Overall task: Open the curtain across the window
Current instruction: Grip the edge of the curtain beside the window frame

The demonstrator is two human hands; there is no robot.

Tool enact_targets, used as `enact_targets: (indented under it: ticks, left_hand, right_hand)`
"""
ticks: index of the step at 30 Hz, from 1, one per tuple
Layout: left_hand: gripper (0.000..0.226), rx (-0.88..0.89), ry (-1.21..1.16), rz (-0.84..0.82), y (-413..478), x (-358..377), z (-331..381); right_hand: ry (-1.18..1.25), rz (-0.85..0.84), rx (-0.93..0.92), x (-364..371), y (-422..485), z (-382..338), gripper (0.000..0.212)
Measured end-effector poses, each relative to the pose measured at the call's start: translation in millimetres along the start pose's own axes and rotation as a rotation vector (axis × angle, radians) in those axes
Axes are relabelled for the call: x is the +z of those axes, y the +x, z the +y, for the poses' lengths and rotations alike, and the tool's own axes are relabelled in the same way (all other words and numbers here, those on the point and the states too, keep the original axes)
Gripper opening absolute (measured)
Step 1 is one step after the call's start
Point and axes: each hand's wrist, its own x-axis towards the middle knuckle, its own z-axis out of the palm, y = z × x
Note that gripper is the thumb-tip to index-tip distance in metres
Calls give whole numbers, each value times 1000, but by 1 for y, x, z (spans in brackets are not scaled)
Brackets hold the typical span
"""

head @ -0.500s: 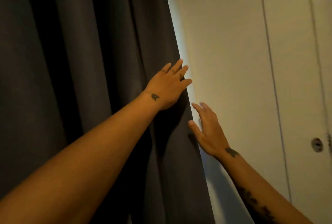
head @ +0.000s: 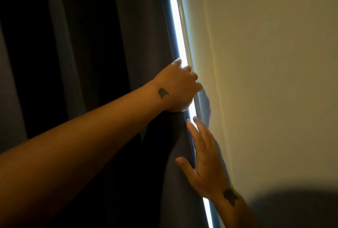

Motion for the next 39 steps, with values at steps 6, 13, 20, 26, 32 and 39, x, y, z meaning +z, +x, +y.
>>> enact_targets:
  ticks: [6, 13, 20, 26, 32, 39]
  left_hand:
    - [45, -29, 34, -144, -18, 31, -4]
    - [58, -79, -24, -297, -31, 48, -8]
    - [66, -65, -41, -61, -34, 63, -11]
    - [65, -73, -61, -24, -32, 85, -19]
    - [71, -71, -96, 293, -27, 105, -23]
    - [53, 78, -18, 197, -18, 98, -19]
  right_hand:
    - [66, 53, -4, 18, 6, 16, 70]
    - [130, 192, -4, 36, 16, 21, 67]
    - [131, 299, 153, 47, 30, 24, 62]
    - [221, 355, 198, 52, 33, 20, 62]
    - [263, 294, 115, 62, 27, -2, 53]
    - [128, 170, 32, 72, 18, -6, 53]
